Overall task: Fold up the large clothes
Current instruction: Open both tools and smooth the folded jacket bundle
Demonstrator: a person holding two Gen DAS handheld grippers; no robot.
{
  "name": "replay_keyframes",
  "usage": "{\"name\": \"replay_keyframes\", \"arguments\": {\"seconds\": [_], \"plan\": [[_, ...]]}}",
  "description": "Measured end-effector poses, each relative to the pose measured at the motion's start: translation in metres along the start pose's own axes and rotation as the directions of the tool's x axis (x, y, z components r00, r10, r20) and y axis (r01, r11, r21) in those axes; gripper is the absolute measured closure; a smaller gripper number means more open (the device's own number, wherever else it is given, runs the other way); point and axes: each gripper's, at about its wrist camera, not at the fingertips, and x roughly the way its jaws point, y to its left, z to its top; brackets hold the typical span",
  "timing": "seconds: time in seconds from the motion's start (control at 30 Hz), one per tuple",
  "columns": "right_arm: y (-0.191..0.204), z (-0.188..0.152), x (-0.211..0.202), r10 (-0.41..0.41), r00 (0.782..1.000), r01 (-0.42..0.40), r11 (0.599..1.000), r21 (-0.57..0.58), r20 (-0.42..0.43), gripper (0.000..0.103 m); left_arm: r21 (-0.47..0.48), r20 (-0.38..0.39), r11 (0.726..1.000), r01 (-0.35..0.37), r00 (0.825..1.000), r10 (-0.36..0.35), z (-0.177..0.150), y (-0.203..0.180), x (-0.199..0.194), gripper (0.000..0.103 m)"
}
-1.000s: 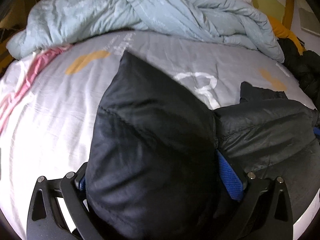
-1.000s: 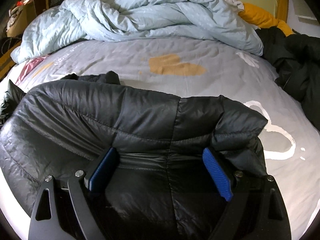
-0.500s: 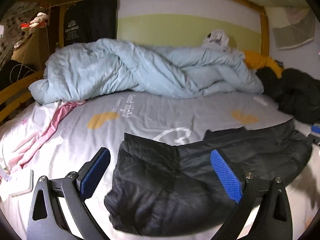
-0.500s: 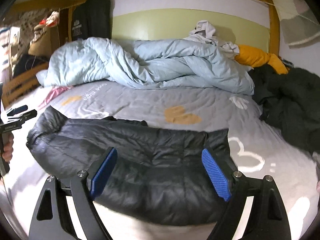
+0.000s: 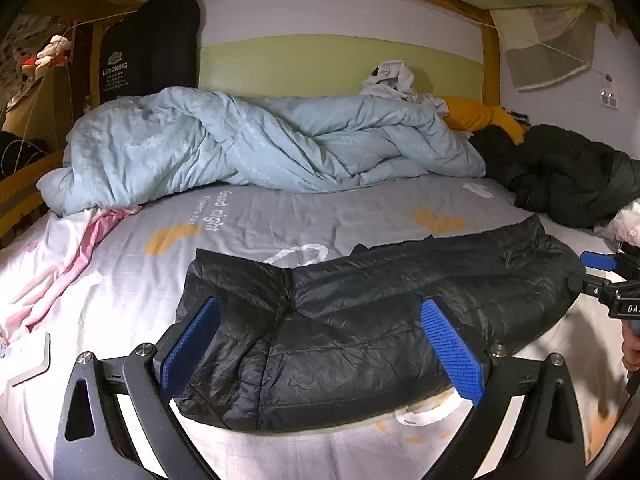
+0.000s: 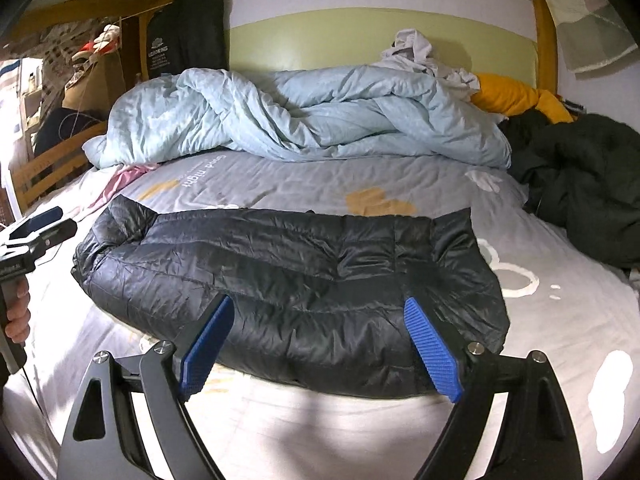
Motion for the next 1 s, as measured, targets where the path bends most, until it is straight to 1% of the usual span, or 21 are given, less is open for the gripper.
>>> {"name": "replay_keyframes", "arguments": {"seconds": [0.1,0.2,0.3,0.43,0.53,0.6,0.63,0.67,0.77,0.83,0.87,0.9,0.97,1.0], "plan": [[-0.002,-0.001,0.006,0.025,0.999,-0.024,0.999,0.030,-0.021,0.014,-0.034,-0.048,0.999,0.036,0.998,-0.038,-0.004,0.002,0.008,0.003],[-0.001,-0.003,0.011,0.052,0.997,-0.049,0.997,0.055,-0.049,0.014,-0.045,-0.081,0.999,0.026,0.996,-0.029,-0.009,0.002,0.017,0.003],[0.005,-0.003,0.013,0.075,0.995,-0.071,0.995,0.063,-0.058,0.014,-0.051,-0.119,0.999,0.013,0.993,-0.019,-0.017,0.001,0.028,0.003],[0.016,0.000,0.016,0.072,0.995,-0.067,0.995,0.079,-0.069,0.014,-0.079,-0.201,0.997,0.014,0.979,-0.030,-0.032,-0.001,0.054,0.003],[0.023,0.005,0.020,0.101,0.990,-0.089,0.989,0.114,-0.099,0.014,-0.080,-0.245,0.997,-0.015,0.970,-0.005,-0.044,-0.001,0.073,0.003],[0.034,0.010,0.026,0.090,0.987,-0.077,0.992,0.099,-0.130,0.014,-0.049,-0.239,0.998,-0.048,0.970,0.034,-0.051,-0.002,0.079,0.002],[0.039,0.011,0.028,0.083,0.987,-0.071,0.994,0.087,-0.137,0.014,-0.033,-0.233,0.998,-0.052,0.972,0.043,-0.053,-0.004,0.081,0.002],[0.047,0.014,0.032,0.059,0.986,-0.050,0.997,0.061,-0.157,0.014,-0.013,-0.223,0.998,-0.054,0.974,0.050,-0.057,-0.006,0.082,0.001],[0.063,0.022,0.038,0.035,0.981,-0.032,0.999,0.018,-0.190,0.014,0.006,-0.191,0.997,-0.073,0.979,0.072,-0.070,-0.011,0.083,0.000],[0.078,0.029,0.045,0.009,0.972,-0.012,1.000,-0.014,-0.233,0.014,0.026,-0.192,0.996,-0.086,0.977,0.090,-0.071,-0.014,0.086,0.000],[0.084,0.031,0.048,-0.003,0.969,-0.003,1.000,-0.024,-0.248,0.018,0.018,-0.187,0.996,-0.086,0.978,0.088,-0.070,-0.014,0.085,0.000],[0.090,0.034,0.051,-0.013,0.966,0.005,1.000,-0.030,-0.259,0.024,0.010,-0.186,0.996,-0.083,0.979,0.084,-0.070,-0.013,0.085,0.000],[0.102,0.037,0.061,-0.013,0.952,0.002,0.999,-0.036,-0.307,0.055,0.001,-0.186,0.997,-0.077,0.980,0.076,-0.069,-0.011,0.085,0.000],[0.106,0.038,0.067,0.004,0.942,-0.012,1.000,-0.023,-0.335,0.062,0.001,-0.186,0.997,-0.078,0.980,0.076,-0.069,-0.010,0.085,0.000]]}}
